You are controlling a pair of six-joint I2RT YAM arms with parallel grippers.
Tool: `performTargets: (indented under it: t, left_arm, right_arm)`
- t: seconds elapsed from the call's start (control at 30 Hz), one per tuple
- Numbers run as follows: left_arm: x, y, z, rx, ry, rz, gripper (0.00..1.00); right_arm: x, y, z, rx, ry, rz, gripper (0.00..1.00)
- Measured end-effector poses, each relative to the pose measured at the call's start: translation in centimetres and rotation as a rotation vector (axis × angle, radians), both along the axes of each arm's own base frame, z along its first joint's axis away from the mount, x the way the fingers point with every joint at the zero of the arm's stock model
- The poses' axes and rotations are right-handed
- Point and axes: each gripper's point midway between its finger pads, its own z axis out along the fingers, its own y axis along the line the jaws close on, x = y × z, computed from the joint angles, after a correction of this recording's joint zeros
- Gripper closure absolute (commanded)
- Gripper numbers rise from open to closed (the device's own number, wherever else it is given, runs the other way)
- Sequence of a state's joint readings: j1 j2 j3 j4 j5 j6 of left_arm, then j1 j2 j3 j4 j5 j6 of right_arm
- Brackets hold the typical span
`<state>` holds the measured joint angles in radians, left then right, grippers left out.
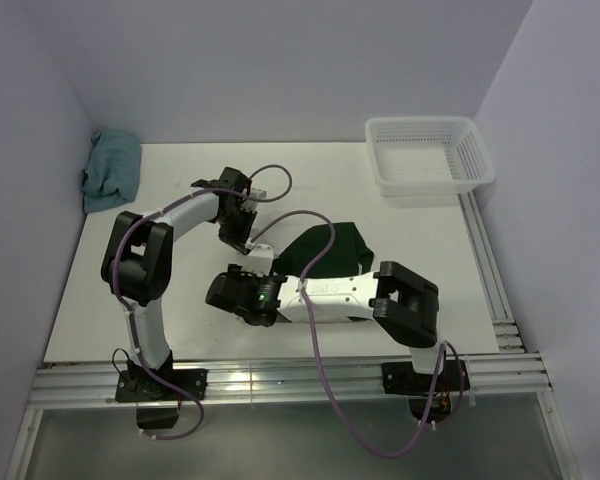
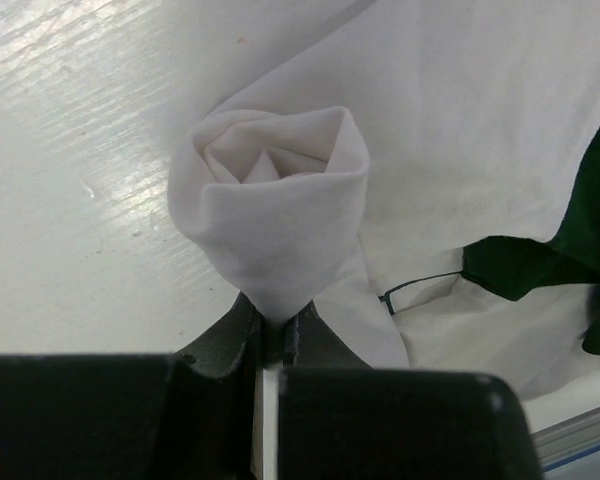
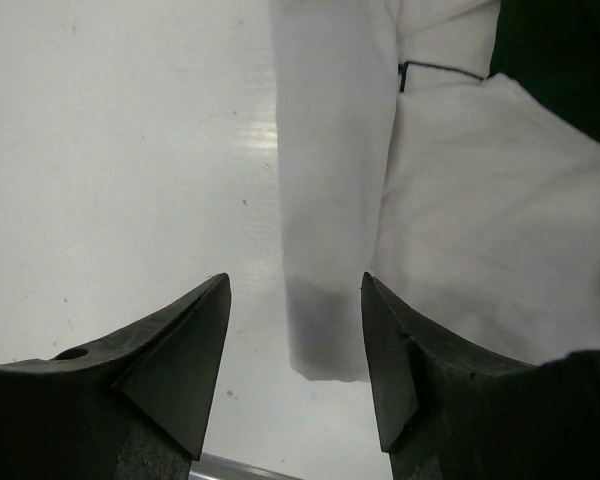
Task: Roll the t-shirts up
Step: Roll the tshirt
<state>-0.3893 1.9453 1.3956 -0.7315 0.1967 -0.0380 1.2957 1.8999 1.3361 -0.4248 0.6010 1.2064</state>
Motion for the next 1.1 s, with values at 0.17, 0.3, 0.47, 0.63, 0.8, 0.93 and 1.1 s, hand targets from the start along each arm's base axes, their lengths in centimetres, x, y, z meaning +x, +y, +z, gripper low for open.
performTargets:
  t: [0.17, 0.3, 0.47, 0.63, 0.8, 0.93, 1.1]
  left_arm:
    - [0.2, 0.4, 0.3, 0.028, -0.008, 0.006, 1.0]
    - [0.2, 0.4, 0.5, 0.039, -0.007, 0.005, 1.0]
    - [0.2, 0.4, 0.5, 0.05, -0.011, 0.002, 1.0]
    - [0.2, 0.3, 0.6, 0.057, -0.01, -0.001, 1.0]
    - [0.2, 0.2, 0.5, 0.065, -0.005, -0.003, 1.0]
    - [0.2, 0.1, 0.5, 0.065, -0.004, -0.006, 1.0]
    - [0.2, 0.0, 0.6, 0.065, -0.004, -0.01, 1.0]
  right_arm:
    - [0.5, -0.3, 1.4, -0.096, -0.066, -0.003, 0.41]
    - [1.1, -1.0, 0.2, -0.182, -0.093, 0.0, 0.47]
    - [1.8, -0.6, -1.4, -0.246, -0.113, 0.017, 0.53]
    - [2.2, 0.0, -0.6, -0.251, -0.141, 0.033, 0.55]
    - [2.8, 1.3, 1.1, -0.22, -0.175, 0.036, 0.54]
    - [2.8, 1.7, 0.7, -0.23, -0.177, 0.048, 0.53]
    - [3.0, 2.3, -1.1, -0.265, -0.168, 0.055, 0.53]
